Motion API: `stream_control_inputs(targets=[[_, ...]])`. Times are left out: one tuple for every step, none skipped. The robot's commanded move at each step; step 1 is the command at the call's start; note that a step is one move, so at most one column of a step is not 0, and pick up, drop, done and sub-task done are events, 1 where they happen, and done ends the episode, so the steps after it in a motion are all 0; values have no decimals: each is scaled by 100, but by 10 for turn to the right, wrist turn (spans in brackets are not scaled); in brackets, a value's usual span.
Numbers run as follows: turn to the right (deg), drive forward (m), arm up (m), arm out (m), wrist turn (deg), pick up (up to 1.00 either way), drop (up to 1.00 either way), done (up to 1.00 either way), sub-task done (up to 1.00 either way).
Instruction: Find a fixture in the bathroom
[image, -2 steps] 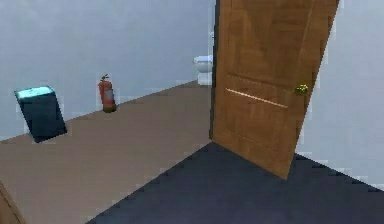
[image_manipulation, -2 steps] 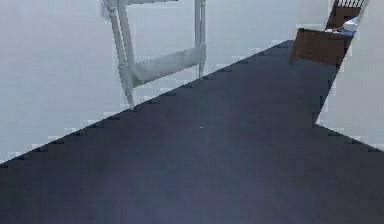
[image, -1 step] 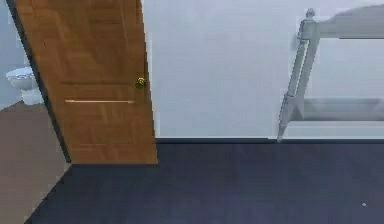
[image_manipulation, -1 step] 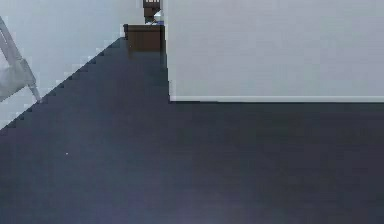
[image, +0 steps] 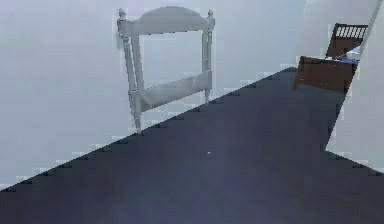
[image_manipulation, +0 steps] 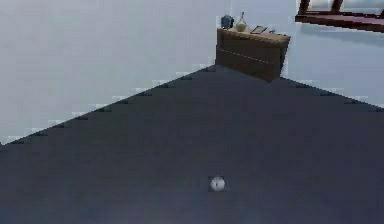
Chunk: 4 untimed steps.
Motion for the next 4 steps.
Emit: stream_control_inputs(targets=[[240, 0, 0, 0, 0, 0, 0, 0, 0], [0, 10, 0, 0, 0, 0, 0, 0, 0], [-450, 0, 0, 0, 0, 0, 0, 0, 0], [-450, 0, 0, 0, 0, 0, 0, 0, 0]])
